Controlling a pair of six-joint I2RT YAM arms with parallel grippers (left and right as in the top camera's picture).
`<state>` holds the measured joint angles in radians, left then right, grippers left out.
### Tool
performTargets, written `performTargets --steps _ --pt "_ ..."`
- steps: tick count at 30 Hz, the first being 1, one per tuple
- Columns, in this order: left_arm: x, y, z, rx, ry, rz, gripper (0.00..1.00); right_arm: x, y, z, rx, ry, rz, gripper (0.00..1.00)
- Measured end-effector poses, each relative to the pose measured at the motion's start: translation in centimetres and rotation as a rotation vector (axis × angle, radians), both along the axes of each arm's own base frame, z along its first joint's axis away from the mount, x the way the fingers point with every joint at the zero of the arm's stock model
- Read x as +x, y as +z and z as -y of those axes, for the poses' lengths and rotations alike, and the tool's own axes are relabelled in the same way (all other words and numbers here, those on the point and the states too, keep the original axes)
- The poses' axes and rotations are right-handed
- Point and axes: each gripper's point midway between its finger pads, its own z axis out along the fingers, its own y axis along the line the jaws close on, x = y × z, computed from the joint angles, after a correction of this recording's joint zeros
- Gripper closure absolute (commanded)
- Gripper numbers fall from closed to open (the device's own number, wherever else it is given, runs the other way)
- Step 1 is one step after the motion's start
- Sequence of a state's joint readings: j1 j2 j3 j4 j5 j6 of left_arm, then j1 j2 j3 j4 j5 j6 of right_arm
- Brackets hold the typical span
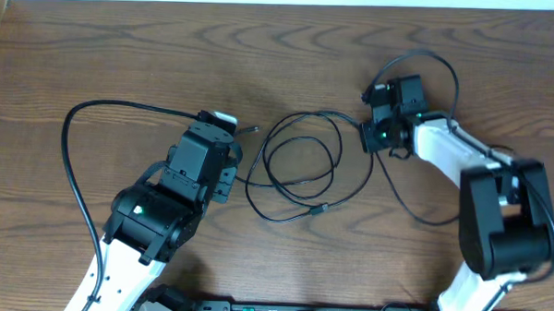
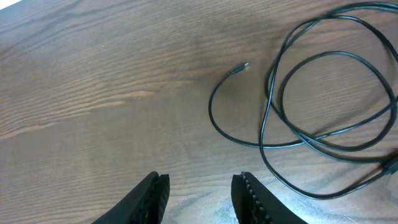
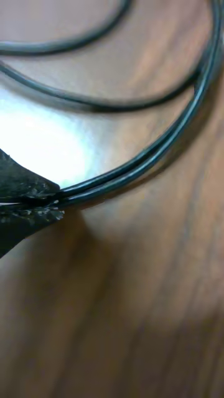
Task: Untangle cables
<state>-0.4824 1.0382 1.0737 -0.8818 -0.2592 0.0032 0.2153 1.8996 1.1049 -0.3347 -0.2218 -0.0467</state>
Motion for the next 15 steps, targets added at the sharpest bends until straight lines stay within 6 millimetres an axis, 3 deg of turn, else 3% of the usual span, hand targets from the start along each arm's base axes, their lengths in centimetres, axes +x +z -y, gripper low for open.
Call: performTargets --steps 3,7,9,11,13,15 --pt "0.0 0.0 0.0 0.001 0.0 -0.002 0.61 0.7 5.7 -0.3 0.037 -0.015 0.133 0.99" --pt "0.1 -0.3 0.1 0.006 0.0 -0.012 0.61 1.4 21.5 -0.1 0.127 -0.043 0.543 0.99" --pt "0.2 -0.5 0.1 0.009 0.0 -0.017 0.61 0.0 29.1 0.8 0.153 -0.071 0.742 0.99" --pt "0.2 -0.6 0.1 0.011 0.0 -0.021 0.61 -2.2 35.0 2.3 0.16 -0.115 0.9 0.99" --pt "0.2 -0.6 0.1 0.012 0.0 -0.023 0.61 -4.4 38.6 4.0 0.144 -0.178 0.999 0.99" --pt "0.2 -0.7 0.1 0.012 0.0 -0.023 0.61 -5.6 38.9 5.2 0.112 -0.221 0.997 0.8"
